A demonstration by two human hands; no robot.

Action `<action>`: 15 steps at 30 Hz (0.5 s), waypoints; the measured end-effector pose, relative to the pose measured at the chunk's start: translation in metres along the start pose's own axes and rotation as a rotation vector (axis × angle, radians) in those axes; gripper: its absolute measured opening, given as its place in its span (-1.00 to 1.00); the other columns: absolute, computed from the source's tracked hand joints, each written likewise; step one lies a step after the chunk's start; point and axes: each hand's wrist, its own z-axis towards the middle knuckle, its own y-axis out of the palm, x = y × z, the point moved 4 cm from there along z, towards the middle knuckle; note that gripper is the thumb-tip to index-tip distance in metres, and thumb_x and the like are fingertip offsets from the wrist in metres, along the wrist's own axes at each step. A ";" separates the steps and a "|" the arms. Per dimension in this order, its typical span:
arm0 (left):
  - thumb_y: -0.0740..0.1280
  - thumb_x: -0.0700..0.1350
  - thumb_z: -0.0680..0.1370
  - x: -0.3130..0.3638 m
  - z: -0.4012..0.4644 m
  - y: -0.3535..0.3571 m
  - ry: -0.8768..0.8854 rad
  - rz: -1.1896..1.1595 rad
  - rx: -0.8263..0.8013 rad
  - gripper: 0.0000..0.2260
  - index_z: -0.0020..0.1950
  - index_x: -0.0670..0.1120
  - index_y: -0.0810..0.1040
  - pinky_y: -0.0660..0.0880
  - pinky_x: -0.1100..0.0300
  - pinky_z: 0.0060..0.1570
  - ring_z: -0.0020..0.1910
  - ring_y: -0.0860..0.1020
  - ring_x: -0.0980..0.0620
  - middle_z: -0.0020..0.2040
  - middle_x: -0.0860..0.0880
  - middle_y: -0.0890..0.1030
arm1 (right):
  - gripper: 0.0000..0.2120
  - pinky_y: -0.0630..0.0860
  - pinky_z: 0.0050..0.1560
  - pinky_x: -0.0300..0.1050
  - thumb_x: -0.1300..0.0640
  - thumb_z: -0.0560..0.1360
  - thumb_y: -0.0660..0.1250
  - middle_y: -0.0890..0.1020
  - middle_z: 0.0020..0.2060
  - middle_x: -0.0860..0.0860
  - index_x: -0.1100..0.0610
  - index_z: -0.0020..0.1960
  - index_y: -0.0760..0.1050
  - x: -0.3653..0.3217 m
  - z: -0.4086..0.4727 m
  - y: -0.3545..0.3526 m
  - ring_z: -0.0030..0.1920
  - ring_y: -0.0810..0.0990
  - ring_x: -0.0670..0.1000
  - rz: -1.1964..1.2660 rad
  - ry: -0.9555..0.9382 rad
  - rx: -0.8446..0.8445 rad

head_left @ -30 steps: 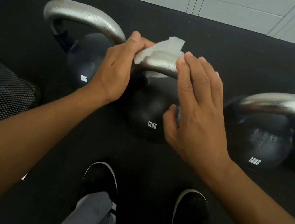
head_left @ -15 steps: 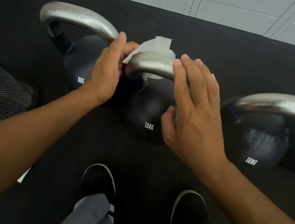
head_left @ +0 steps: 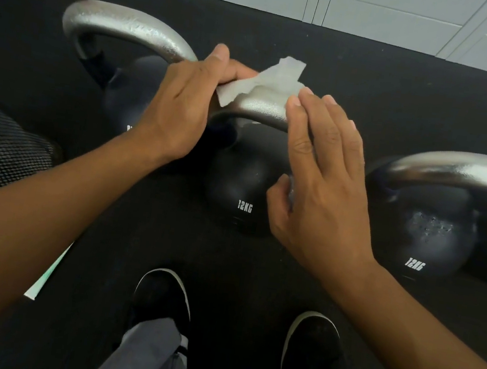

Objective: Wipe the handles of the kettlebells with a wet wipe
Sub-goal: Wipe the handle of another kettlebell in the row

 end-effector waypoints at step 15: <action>-0.07 -0.03 0.76 0.022 0.002 0.002 0.085 0.085 -0.027 -0.48 0.13 -0.01 0.71 0.51 0.18 0.11 0.04 0.65 0.04 -0.02 0.03 0.73 | -0.29 0.15 0.62 0.24 0.28 0.47 0.25 0.29 0.60 0.23 0.32 0.61 0.24 0.001 -0.002 0.001 0.63 0.19 0.25 0.030 0.011 0.000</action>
